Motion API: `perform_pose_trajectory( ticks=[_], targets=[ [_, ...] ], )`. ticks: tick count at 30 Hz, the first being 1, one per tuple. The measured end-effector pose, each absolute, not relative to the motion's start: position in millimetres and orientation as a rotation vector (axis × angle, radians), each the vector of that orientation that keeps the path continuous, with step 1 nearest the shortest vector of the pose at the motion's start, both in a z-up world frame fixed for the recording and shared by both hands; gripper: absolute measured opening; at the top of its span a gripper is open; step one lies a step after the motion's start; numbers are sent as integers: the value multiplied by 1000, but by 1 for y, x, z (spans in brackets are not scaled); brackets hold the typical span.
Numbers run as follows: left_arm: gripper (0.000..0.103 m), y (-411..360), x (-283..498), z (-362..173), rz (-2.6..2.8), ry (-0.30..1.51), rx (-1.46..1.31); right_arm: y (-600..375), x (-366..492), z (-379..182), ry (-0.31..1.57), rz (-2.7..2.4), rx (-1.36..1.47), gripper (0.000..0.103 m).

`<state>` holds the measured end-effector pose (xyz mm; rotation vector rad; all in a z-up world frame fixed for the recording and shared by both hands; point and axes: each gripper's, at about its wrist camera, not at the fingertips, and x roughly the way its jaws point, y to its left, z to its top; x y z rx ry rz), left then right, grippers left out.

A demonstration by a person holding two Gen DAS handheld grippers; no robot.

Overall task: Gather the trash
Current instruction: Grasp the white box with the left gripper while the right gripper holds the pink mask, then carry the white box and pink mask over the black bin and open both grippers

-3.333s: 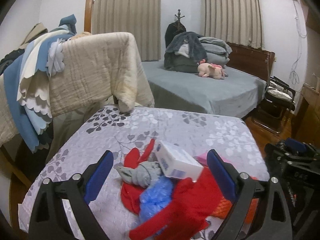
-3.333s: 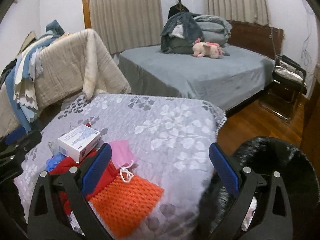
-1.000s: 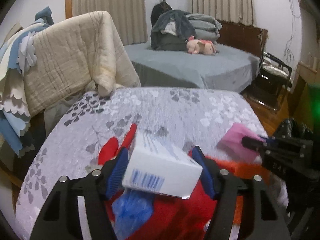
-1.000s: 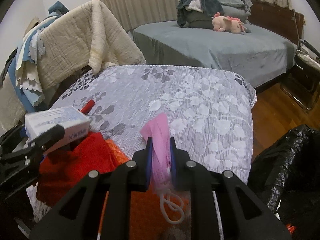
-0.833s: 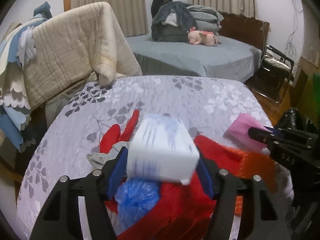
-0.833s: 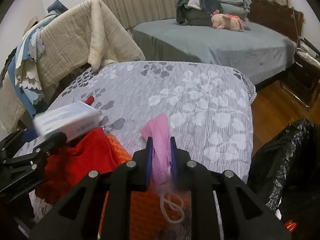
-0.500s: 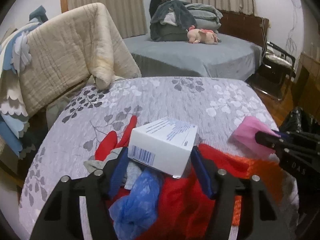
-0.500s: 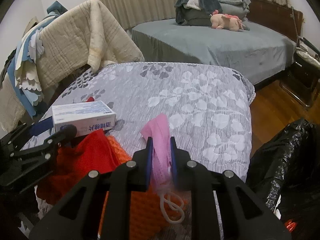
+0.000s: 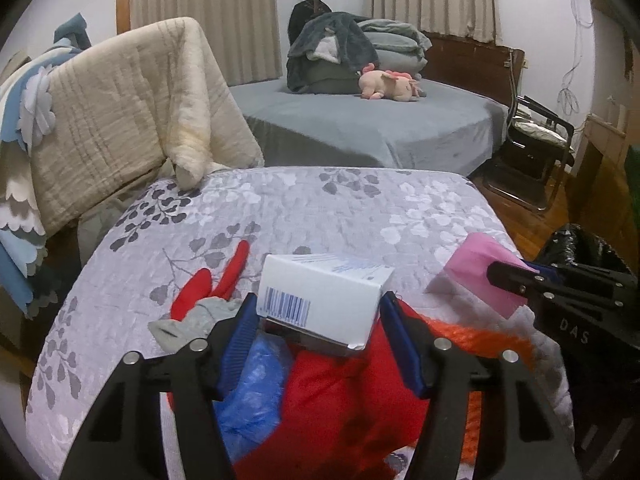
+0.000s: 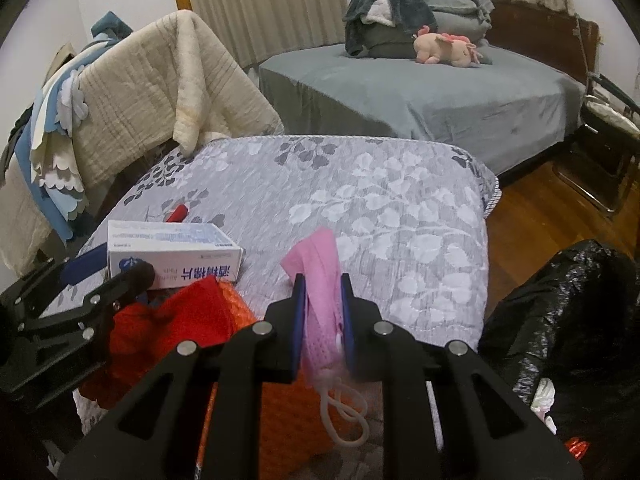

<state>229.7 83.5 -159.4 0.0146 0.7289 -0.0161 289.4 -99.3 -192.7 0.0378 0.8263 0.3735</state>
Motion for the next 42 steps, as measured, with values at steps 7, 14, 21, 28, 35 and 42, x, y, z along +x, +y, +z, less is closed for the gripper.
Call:
perform_pose_trajectory(
  ticks=[7, 14, 21, 28, 35, 42],
  targets=[
    [61, 72, 222, -144, -38, 669, 29, -107, 286, -177, 793, 370, 47, 16],
    [61, 60, 212, -130, -66, 629, 29, -116, 277, -158, 751, 375, 51, 15],
    [61, 49, 200, -123, -85, 616, 28, -128, 263, -144, 726, 373, 52, 12],
    [60, 38, 190, -114, -106, 601, 28, -142, 248, -132, 709, 369, 60, 11],
    [60, 18, 179, -101, -151, 576, 33, -172, 224, -117, 685, 330, 78, 12],
    [60, -28, 171, -89, -251, 550, 42, -225, 198, -106, 672, 227, 82, 12]
  ],
)
